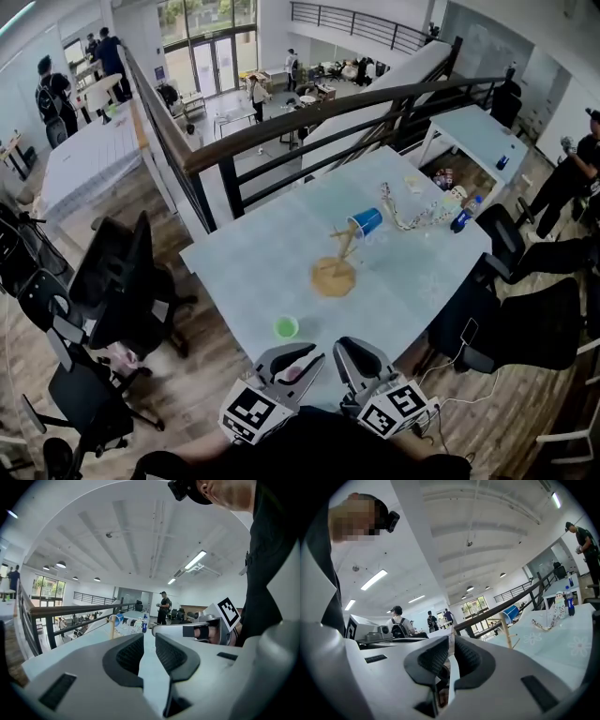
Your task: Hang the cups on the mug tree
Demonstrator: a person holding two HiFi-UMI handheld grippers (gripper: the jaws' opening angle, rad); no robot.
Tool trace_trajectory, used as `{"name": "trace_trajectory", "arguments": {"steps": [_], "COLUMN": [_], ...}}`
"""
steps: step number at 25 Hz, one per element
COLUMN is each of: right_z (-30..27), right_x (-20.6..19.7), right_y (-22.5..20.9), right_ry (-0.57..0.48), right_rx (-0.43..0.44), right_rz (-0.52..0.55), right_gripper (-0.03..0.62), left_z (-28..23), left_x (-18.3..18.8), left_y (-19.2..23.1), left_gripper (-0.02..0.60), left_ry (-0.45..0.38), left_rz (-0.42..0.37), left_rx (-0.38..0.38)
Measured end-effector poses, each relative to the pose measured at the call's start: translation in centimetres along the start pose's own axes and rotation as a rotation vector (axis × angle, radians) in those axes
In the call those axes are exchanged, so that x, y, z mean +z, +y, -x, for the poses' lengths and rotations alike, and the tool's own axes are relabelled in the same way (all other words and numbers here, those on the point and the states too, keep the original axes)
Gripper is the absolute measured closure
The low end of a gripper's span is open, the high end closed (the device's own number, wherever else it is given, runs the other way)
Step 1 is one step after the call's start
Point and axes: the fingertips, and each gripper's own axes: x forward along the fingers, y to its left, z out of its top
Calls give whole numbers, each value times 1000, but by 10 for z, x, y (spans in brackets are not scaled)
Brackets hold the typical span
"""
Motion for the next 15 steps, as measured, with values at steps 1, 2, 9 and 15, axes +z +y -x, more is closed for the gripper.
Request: {"name": "trace_trajectory", "arguments": {"steps": [1, 2, 9, 15], "right_z": [1, 3, 12, 12], "right_x": [1, 2, 9, 10], "right_y": [-2, -5, -20, -16], "right_ry": [-5, -10, -47, -51], "right_rx": [-7, -16, -65, -47], "right_rz": [7, 12, 7, 32], "right_gripper": [533, 533, 533, 533], "left_z": [-1, -1, 2, 0], "left_x": [-1, -2, -8, -5], "left_y": [0, 1, 12, 6], "left_gripper": [495, 495, 499, 506], "left_ry": [-3, -9, 1, -20], "left_rz": [4, 7, 37, 3], "left_rx": [2, 6, 55, 45]}}
